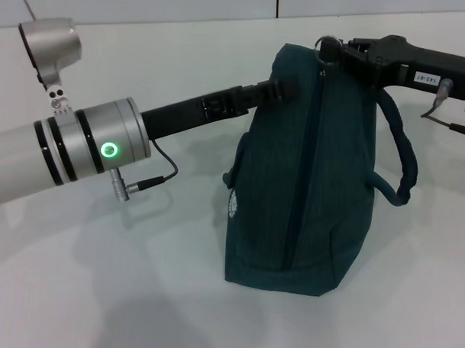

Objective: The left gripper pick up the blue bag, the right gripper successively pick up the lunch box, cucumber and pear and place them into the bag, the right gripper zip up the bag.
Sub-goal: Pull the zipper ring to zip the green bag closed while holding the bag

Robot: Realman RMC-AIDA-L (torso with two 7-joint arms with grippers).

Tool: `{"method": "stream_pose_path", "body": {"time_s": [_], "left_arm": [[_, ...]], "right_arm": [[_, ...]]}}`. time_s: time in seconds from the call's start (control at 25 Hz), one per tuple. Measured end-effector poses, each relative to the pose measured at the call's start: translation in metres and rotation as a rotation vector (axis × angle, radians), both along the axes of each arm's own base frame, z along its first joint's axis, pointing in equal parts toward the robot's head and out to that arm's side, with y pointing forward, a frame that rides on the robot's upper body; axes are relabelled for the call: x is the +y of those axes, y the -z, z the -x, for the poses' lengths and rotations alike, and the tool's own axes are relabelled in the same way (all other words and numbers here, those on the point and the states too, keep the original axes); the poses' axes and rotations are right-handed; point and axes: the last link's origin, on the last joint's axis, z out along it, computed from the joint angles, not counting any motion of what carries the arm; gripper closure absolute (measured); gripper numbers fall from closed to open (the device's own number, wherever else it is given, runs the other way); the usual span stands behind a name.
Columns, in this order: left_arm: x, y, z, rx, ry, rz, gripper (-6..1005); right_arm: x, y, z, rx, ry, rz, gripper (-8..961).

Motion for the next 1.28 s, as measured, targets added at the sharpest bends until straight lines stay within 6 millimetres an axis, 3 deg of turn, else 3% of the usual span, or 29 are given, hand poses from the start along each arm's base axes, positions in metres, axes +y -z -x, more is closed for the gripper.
{"method": "stream_pose_path", "body": {"time_s": [0.16, 0.2, 0.64, 1.08, 1.28], "left_arm": [[0.0, 0.001, -0.002, 0.0, 0.011, 0.003, 193], [-0.001, 0.001, -0.002, 0.002, 0.014, 0.003, 395], [-0.003, 0.003, -0.005, 0.004, 0.036, 0.018, 804], [-0.002, -0.01, -0.022, -0.022, 0.137, -0.004, 876], [-0.002, -0.007, -0.02, -0.023, 0.12, 0.005, 897]], "right_arm": [[-0.001, -0.002, 0.0, 0.011, -0.001, -0.004, 949], [-0.001, -0.003, -0.001, 0.016, 0.002, -0.008, 949], [-0.006, -0.014, -0.006, 0.058, -0.002, -0.024, 948], [-0.016, -0.02, -0.01, 0.119, -0.009, -0.023, 948], [-0.017, -0.018, -0.011, 0.122, -0.006, -0.019, 948]]}}
